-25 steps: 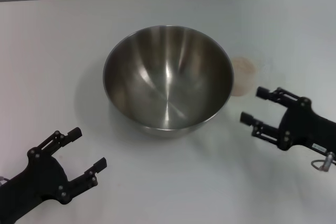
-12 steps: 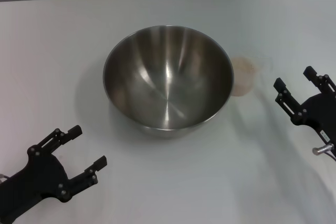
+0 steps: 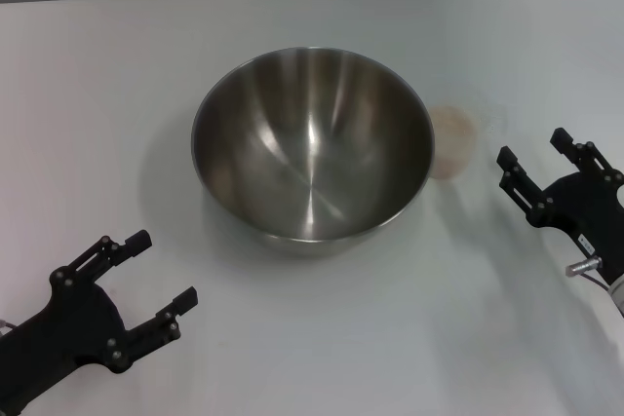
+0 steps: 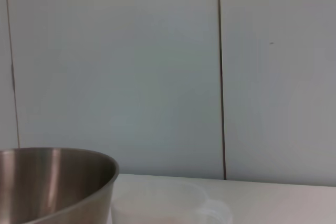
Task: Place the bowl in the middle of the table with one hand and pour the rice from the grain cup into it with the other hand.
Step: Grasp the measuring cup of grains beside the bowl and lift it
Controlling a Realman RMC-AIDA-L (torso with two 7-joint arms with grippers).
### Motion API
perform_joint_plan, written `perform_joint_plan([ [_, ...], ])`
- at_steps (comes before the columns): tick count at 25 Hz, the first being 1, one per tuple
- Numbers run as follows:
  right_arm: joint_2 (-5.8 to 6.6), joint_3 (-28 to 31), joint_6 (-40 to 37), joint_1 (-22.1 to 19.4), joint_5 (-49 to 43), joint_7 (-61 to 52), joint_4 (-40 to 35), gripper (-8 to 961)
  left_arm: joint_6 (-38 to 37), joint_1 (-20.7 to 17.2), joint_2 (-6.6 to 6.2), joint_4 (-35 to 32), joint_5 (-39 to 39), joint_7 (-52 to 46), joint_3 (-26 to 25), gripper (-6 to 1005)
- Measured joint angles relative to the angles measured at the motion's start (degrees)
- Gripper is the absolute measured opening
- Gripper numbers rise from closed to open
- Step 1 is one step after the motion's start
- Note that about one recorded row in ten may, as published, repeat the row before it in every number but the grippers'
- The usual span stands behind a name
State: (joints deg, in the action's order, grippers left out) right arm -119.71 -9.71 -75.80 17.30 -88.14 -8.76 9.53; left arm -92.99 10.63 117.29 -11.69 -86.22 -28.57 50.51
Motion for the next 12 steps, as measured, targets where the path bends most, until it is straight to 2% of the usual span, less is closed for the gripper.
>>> perform_joint_plan([
  [12, 0.04, 1.07, 3.47, 3.24, 0.08, 0.05, -1.22, 718, -1.24, -0.29, -0.05, 0.0, 0.29, -0.04, -0.46, 819],
])
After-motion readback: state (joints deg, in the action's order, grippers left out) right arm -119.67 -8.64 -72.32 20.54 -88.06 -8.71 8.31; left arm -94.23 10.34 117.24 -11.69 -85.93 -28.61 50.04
